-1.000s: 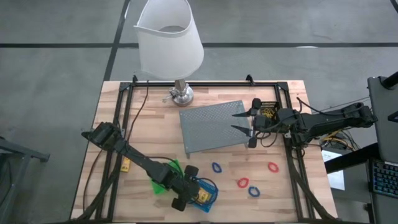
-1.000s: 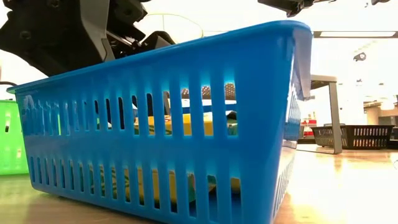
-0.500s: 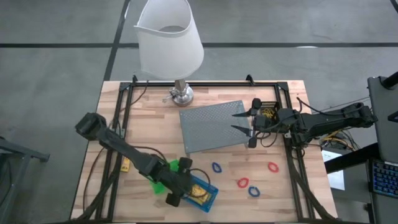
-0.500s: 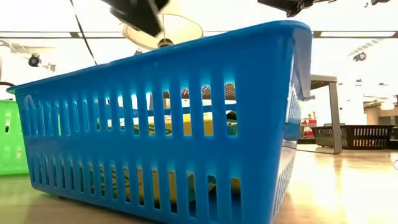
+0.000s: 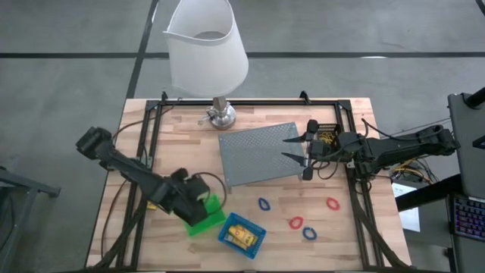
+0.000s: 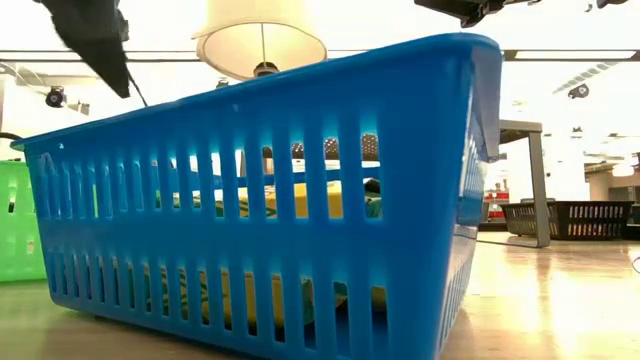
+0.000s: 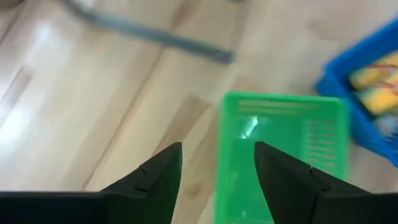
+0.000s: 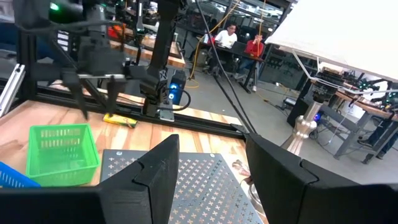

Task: Pick & Place Office Desk Supplies
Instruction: Put the crayon box into the blue basket

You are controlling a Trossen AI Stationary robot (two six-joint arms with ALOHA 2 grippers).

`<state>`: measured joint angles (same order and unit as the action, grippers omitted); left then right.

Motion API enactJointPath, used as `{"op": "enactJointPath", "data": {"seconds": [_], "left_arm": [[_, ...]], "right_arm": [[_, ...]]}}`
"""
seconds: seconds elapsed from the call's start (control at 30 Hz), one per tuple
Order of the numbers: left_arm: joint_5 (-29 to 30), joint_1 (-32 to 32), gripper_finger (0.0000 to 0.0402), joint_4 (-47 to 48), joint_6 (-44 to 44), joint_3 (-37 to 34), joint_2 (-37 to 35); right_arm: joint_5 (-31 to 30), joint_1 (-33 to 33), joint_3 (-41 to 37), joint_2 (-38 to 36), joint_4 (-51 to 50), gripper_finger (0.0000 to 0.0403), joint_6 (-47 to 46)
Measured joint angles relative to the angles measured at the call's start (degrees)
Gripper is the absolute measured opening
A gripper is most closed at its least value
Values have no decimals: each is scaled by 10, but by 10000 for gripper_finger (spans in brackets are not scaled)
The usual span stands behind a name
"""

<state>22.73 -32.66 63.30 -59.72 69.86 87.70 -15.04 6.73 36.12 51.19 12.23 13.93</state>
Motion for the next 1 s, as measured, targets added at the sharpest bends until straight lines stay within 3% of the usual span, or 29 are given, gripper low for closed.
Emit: {"op": "enactJointPath", "data": {"seconds": [0.23,0.47,0.77,1.0], "left_arm": [[-35,-14,205,65,-186,-80,-45],[-65,-15,205,110,-299,-172,-111],[-185,-15,205,95,-407,-287,-184],[-197,-15,205,75,-425,-290,-177]], "right_arm": [[0,0,0,0,0,185,0],[0,0,0,0,0,185,0],[0,0,0,0,0,185,0],[0,0,0,0,0,185,0]]}}
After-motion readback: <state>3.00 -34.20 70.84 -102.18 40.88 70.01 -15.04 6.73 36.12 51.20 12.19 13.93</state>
